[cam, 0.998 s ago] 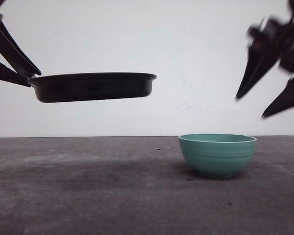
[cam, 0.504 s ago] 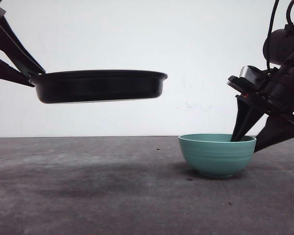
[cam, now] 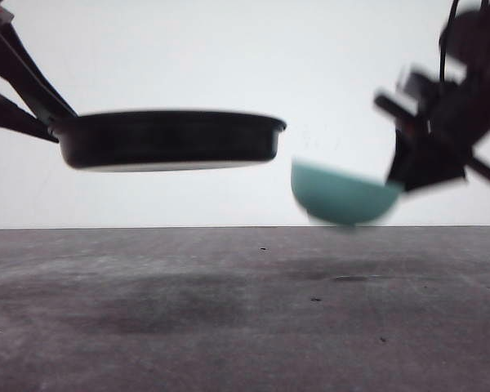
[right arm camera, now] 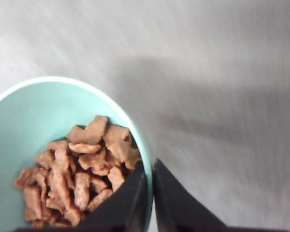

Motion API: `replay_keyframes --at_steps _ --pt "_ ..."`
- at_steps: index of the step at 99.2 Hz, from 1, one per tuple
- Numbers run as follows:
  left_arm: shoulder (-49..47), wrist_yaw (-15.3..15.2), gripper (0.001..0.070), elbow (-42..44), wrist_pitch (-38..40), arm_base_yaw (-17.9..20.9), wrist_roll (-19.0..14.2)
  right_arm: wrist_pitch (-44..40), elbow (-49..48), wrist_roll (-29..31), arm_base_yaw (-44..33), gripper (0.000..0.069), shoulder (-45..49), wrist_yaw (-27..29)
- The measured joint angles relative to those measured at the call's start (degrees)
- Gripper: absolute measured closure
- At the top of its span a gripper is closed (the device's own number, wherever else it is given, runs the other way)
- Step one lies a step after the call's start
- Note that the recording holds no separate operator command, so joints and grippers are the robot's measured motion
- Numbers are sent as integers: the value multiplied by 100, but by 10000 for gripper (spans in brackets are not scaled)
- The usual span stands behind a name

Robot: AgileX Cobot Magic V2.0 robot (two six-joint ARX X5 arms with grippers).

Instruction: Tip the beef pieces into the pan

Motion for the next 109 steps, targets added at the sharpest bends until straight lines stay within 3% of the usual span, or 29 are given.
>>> replay_keyframes --at_steps 25,45,68,90,109 --pt "636 -203 650 879 -619 -227 413 348 404 109 970 680 -1578 605" --pt "1123 -269 650 1412 -831 -437 599 181 409 -114 2059 681 -2024 1543" --pt "1362 -280 650 1803 -798 -636 647 -122 407 -787 3132 681 -1969 3322" --pt "1429 -291 650 1803 -850 -662 662 514 407 -1620 3956 681 -1969 5469" --pt "1429 -293 650 1803 -833 -662 660 1091 407 -2765 4457 681 -1886 6738"
